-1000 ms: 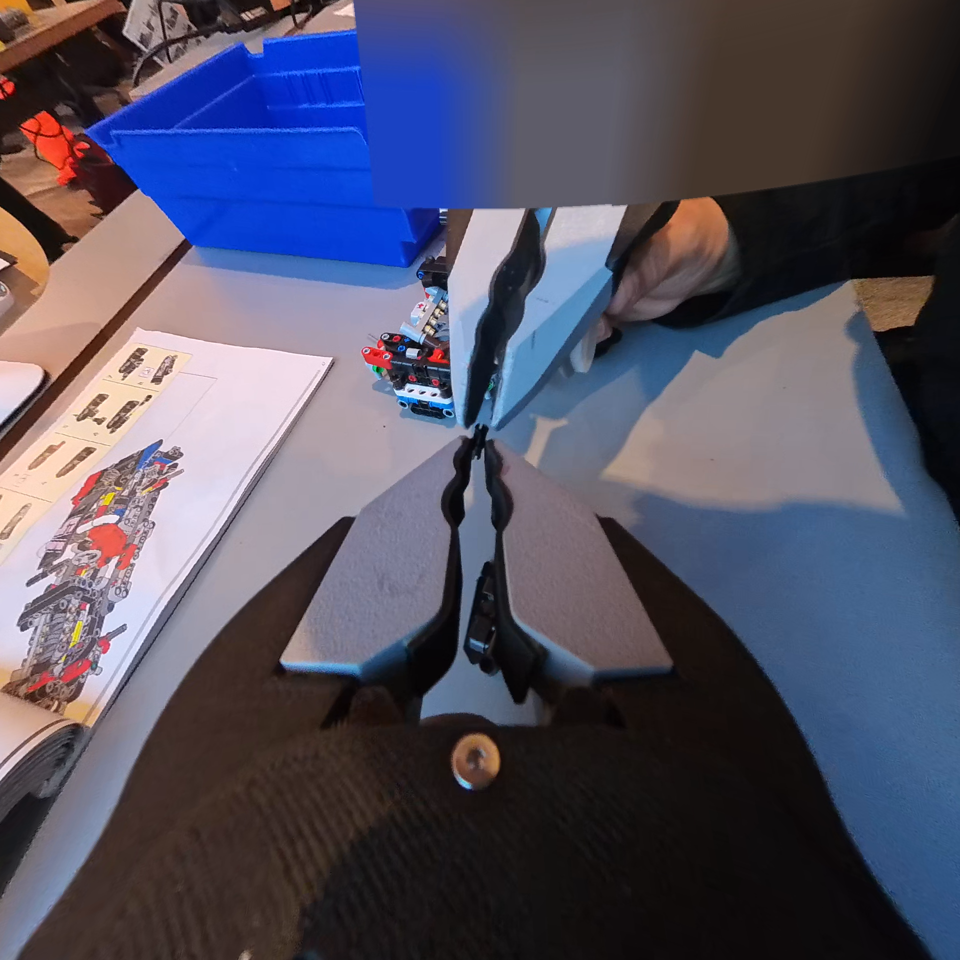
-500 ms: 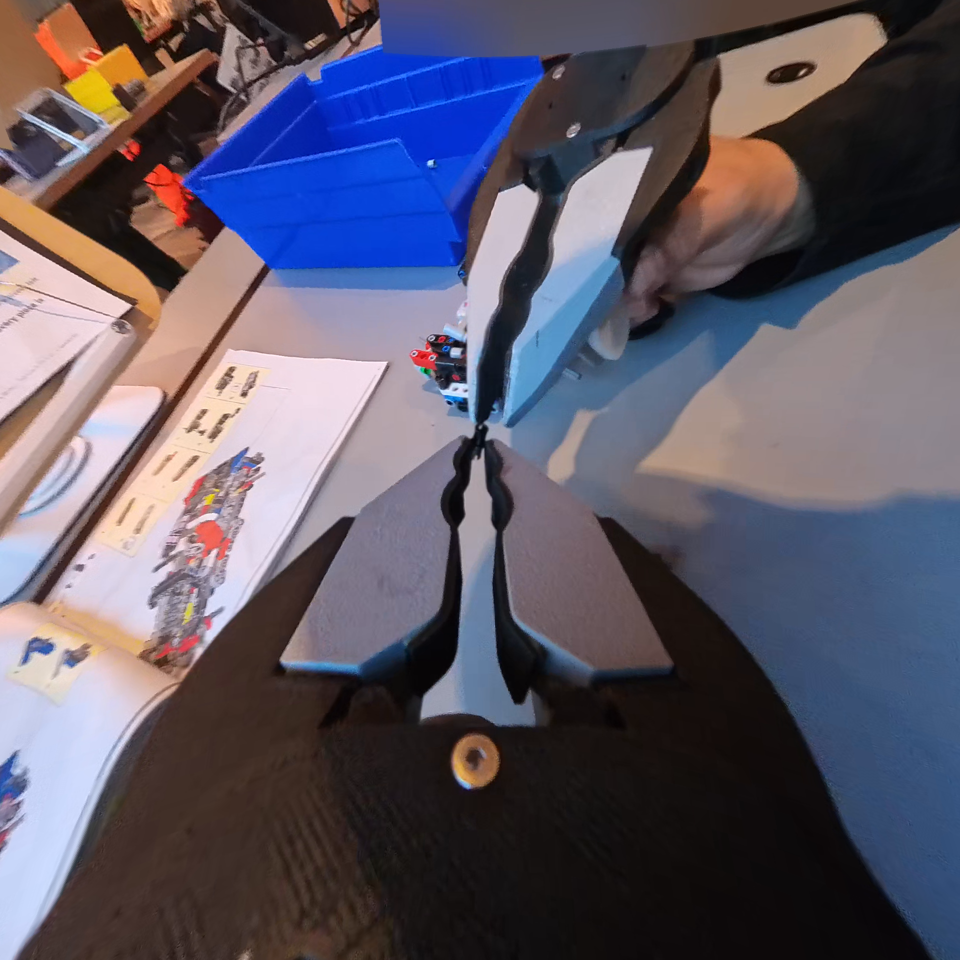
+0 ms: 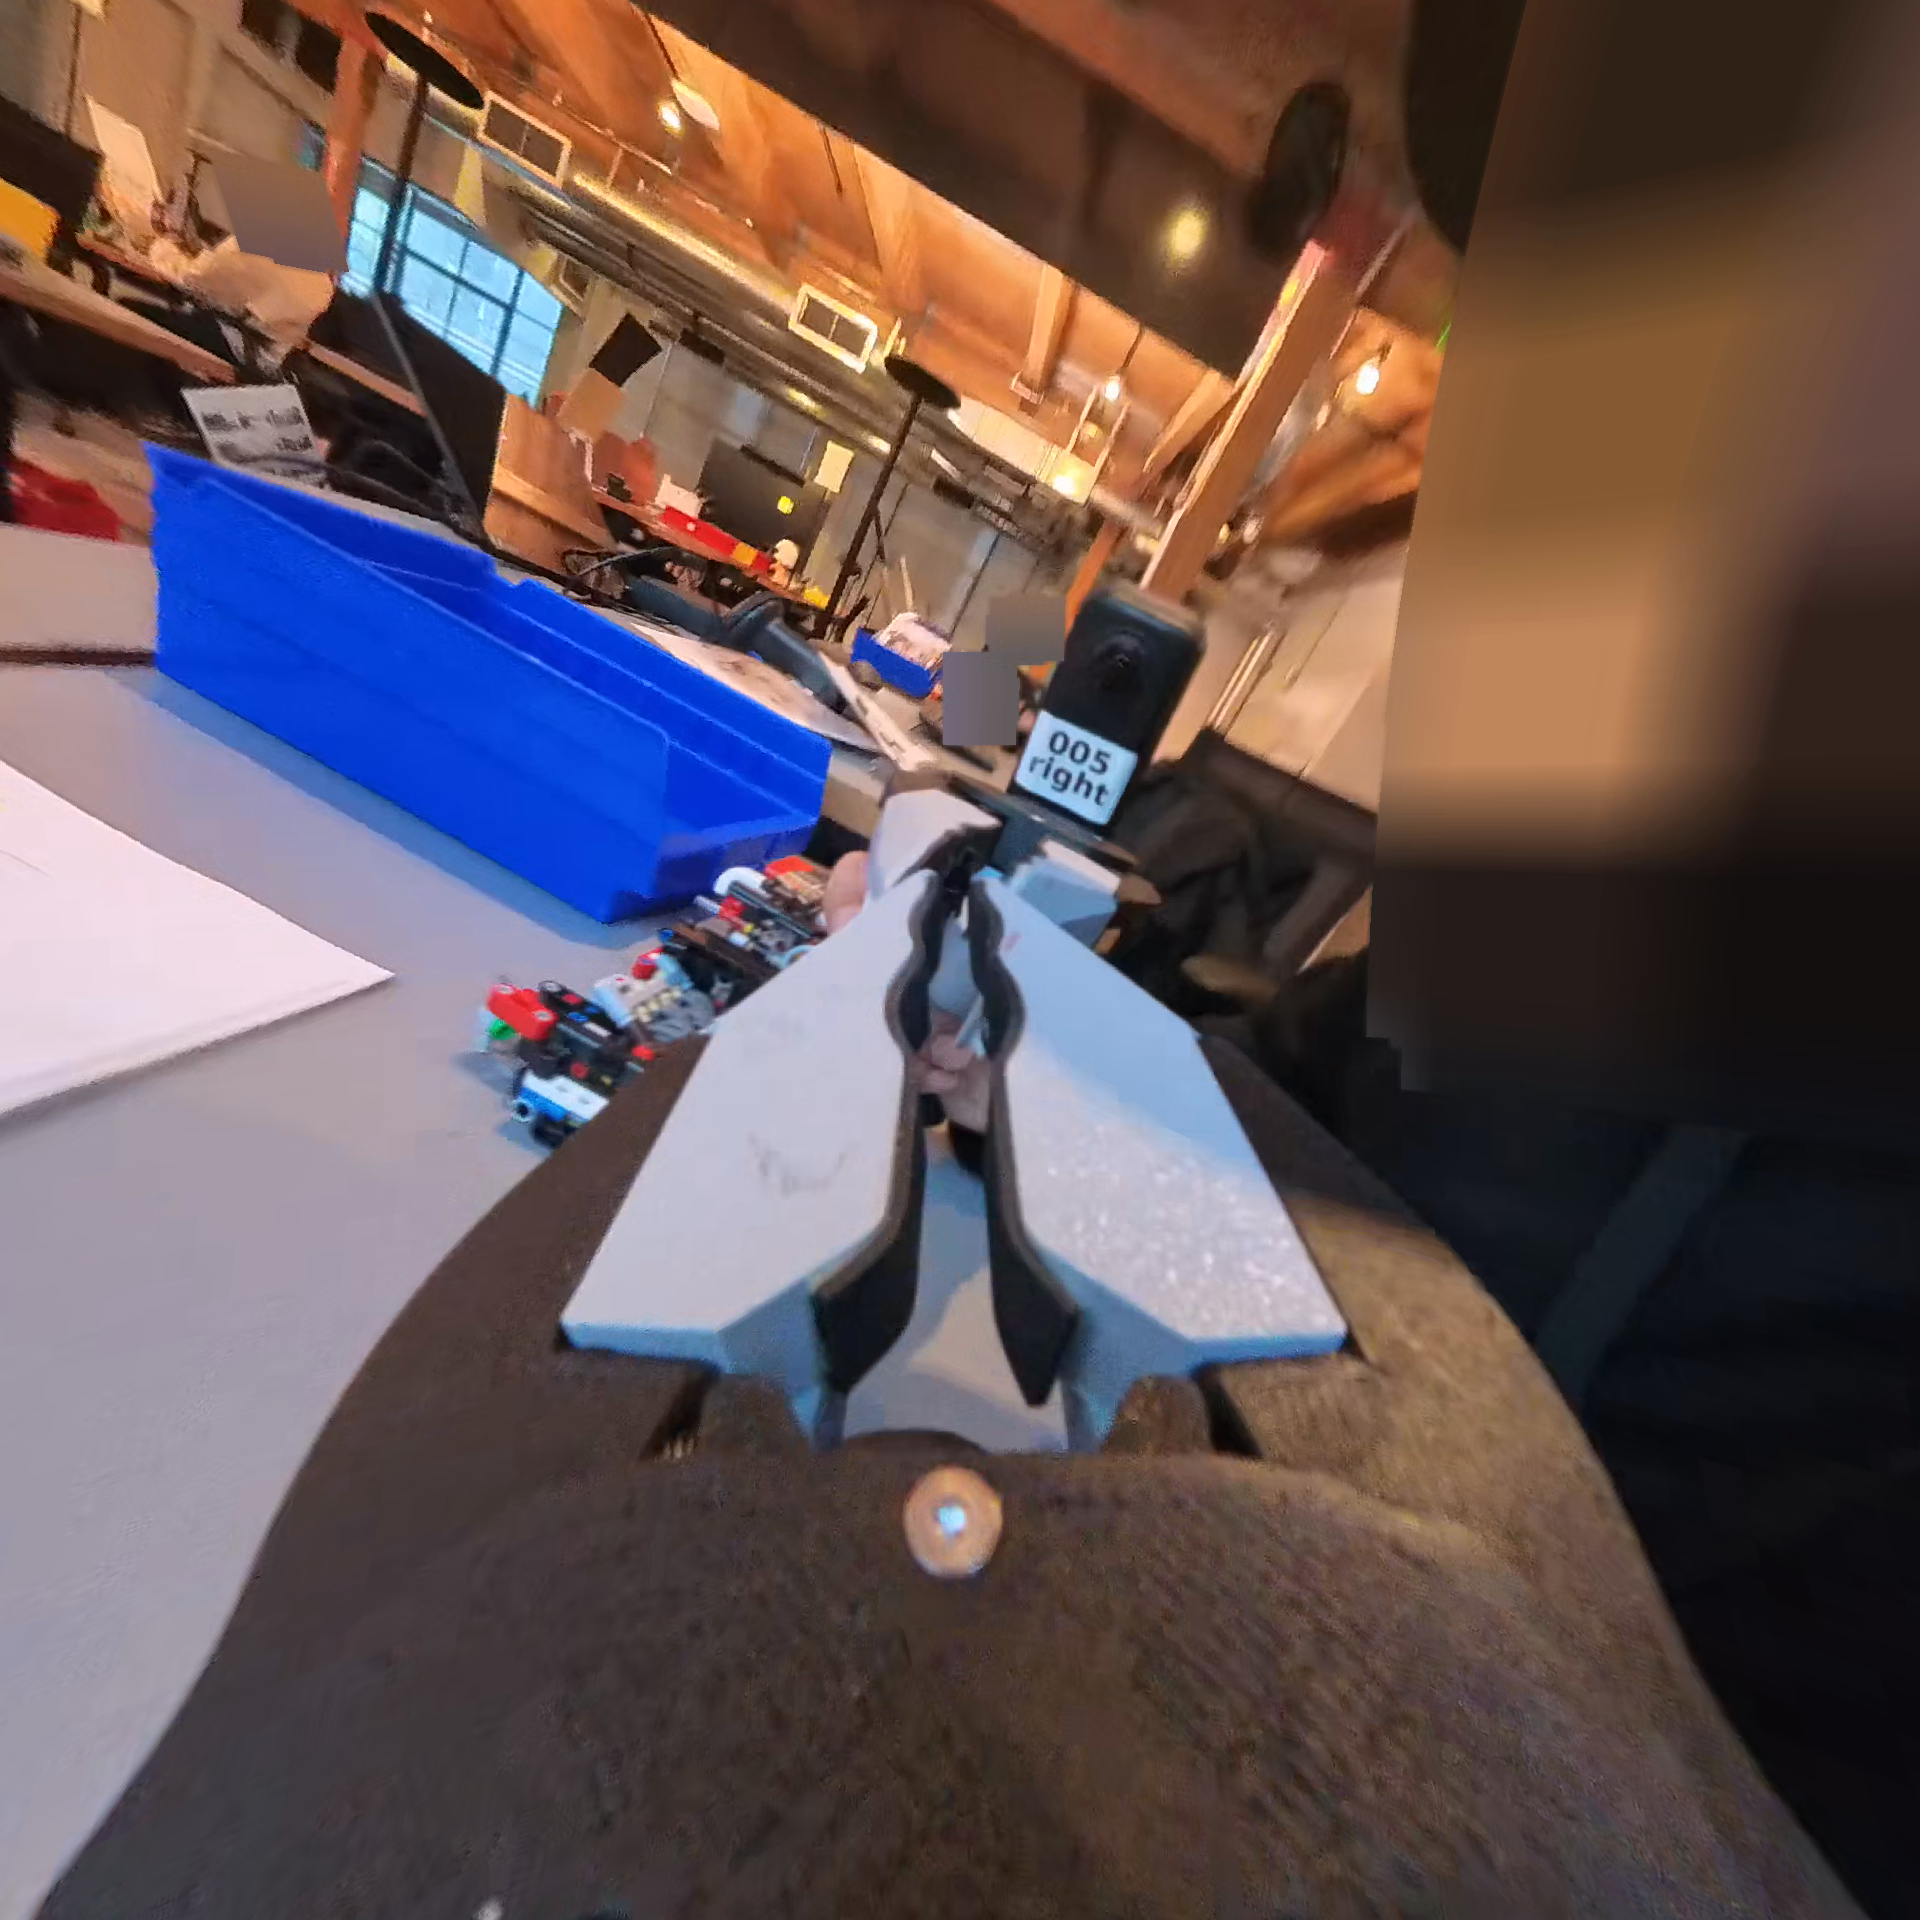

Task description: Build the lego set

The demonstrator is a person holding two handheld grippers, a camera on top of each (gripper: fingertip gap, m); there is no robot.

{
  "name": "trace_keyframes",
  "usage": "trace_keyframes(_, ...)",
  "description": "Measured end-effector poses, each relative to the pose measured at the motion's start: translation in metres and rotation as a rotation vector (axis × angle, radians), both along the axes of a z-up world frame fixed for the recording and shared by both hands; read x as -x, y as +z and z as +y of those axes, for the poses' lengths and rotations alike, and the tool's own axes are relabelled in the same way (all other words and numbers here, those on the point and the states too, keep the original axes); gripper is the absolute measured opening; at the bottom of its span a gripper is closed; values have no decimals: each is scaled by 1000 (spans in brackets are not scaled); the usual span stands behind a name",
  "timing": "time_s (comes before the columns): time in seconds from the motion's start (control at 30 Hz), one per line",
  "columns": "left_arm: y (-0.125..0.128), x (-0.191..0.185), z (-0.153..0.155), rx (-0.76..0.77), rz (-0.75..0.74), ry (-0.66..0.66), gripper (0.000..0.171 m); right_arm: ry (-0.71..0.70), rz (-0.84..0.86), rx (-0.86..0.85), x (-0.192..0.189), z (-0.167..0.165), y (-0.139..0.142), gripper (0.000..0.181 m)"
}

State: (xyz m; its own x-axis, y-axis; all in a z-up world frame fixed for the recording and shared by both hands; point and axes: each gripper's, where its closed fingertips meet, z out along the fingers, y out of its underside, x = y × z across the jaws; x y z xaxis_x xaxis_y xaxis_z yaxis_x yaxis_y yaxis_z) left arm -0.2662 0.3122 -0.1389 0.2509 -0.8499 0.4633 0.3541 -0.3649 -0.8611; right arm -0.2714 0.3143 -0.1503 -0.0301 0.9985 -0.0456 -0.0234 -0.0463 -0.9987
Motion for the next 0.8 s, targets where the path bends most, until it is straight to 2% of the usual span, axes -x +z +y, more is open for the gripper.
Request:
trace_keyframes(0.07,4,1,0,58,-113,-22,1,3,47,-34,-3,-6,11,11)
trace_keyframes(0.13,9,4,0,104,-212,-39,0,-20,25,-87,0,-9,7,10)
trace_keyframes(0.23,7,2,-1,159,-261,-61,1,-119,19,-138,3,-2,9,10)
trace_keyframes(0.5,8,-1,-4,243,-368,-90,1,-224,1,-316,5,-6,13,4)
trace_keyframes(0.63,6,0,-2,280,-398,-93,1,-261,-17,-352,5,-4,12,3)
trace_keyframes(0.8,-9,3,8,307,-291,-42,1,-307,-103,-384,7,5,-3,0)
